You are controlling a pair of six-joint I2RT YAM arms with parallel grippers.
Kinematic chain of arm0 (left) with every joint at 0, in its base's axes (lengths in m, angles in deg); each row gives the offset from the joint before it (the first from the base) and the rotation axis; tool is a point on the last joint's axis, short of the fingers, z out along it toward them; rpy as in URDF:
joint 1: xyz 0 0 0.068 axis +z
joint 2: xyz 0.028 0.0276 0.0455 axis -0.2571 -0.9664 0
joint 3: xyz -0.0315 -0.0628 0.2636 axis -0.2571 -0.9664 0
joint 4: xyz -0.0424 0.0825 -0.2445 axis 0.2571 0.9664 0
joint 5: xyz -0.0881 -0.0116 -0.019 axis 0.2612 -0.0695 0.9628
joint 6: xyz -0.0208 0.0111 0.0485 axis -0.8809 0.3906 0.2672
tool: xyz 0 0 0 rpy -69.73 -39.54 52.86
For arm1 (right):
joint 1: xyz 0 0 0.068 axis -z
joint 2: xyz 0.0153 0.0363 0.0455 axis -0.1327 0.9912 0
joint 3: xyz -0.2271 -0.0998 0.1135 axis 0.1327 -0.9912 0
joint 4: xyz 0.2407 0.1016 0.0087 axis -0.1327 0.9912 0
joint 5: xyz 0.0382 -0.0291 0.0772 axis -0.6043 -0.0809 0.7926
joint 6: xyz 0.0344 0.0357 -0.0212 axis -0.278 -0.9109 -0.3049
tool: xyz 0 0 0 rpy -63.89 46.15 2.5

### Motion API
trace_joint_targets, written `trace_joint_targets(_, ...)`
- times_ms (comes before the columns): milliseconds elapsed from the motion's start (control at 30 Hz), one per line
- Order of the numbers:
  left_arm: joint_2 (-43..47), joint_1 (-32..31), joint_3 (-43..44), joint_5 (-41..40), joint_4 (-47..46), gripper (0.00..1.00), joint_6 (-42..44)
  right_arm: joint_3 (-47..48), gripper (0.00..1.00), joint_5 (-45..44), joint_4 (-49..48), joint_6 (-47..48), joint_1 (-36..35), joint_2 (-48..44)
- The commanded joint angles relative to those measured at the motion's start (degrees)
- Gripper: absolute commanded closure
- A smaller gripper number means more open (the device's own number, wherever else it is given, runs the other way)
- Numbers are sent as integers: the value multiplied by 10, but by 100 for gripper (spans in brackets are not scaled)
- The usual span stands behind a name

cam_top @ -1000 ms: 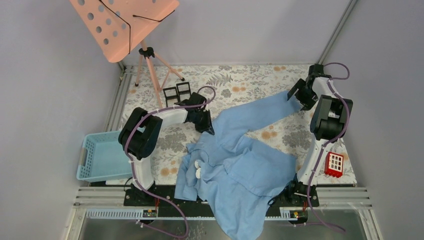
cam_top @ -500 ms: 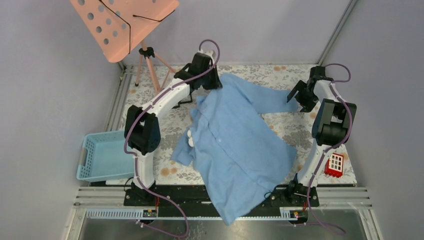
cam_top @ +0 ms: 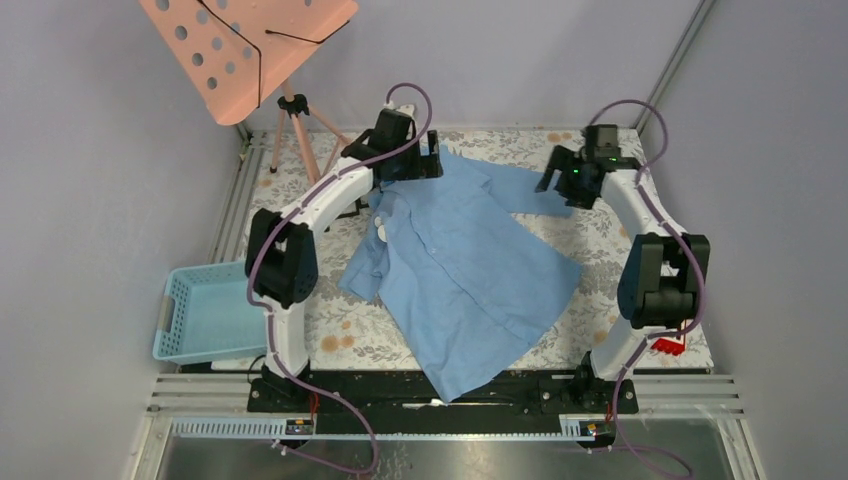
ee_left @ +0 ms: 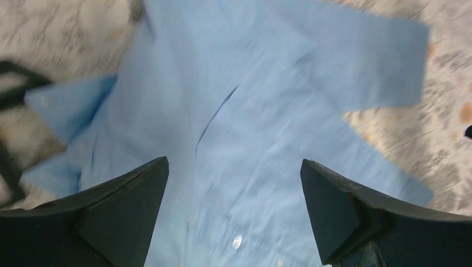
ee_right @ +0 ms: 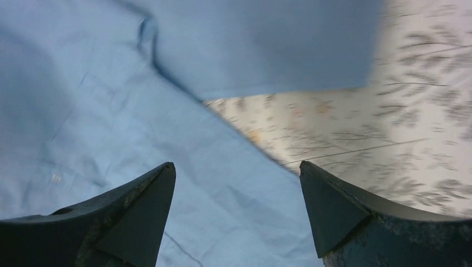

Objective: Pin the brooch onto the clothing
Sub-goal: Flatten out the clothes at the center of the board.

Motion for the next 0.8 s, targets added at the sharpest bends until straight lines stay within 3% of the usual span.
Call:
trace_joint_targets(0, 135, 2, -85, -85, 20, 1, -4, 17, 10, -11, 14, 13, -82, -16)
trace_joint_targets(300, 381, 12, -314, -133, 60, 1, -50, -110, 11, -77, 26, -16, -161, -128)
trace_joint_targets(500, 506, 11, -443, -146, 143, 1, -121, -221, 10, -94, 0, -57, -228, -222)
trace_joint_targets(700, 622, 10, -554, -188, 214, 2, -197, -286, 11, -100, -18, -80, -245, -270)
trace_joint_targets(767, 639, 10, -581, -195, 220, 7, -204, -292, 10, -95, -20, -84, -247, -281)
